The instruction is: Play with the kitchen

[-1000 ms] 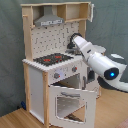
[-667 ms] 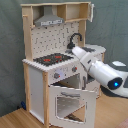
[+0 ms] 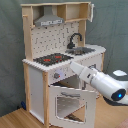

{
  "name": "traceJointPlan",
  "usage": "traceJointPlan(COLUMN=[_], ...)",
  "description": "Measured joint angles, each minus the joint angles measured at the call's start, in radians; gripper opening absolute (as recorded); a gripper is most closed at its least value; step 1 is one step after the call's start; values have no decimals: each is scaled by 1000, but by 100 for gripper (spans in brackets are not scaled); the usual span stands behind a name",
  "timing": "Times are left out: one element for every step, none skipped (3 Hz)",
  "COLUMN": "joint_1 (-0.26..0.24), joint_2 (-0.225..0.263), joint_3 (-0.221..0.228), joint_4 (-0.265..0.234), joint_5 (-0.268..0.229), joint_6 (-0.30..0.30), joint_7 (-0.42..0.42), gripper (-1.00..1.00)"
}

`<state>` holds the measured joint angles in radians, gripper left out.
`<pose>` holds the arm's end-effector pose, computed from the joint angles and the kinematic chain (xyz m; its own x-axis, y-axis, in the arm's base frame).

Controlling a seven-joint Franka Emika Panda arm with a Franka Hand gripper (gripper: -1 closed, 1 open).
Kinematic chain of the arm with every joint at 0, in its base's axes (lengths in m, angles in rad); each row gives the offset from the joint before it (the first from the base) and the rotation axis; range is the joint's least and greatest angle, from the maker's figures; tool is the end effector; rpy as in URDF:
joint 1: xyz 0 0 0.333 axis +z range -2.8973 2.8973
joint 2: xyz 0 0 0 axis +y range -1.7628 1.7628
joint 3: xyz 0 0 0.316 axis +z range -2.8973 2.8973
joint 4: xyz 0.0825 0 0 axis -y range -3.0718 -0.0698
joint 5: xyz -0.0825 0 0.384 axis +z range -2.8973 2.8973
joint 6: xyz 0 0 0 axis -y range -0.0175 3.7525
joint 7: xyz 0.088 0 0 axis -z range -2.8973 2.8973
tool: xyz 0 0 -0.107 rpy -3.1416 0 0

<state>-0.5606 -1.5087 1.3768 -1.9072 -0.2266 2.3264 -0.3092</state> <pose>0.1431 0.6001 0.4644 0.2105 0.9443 -0.2530 -0.1316 0.2839 0.9498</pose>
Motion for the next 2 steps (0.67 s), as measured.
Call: traceJointPlan(joint_1=[0,-2], joint_2=[14,23], joint_3=[65,147], joint_4=[0,0], joint_5=[0,5], joint_6=[51,117], joint_7=[-73,-84], gripper=[100,100])
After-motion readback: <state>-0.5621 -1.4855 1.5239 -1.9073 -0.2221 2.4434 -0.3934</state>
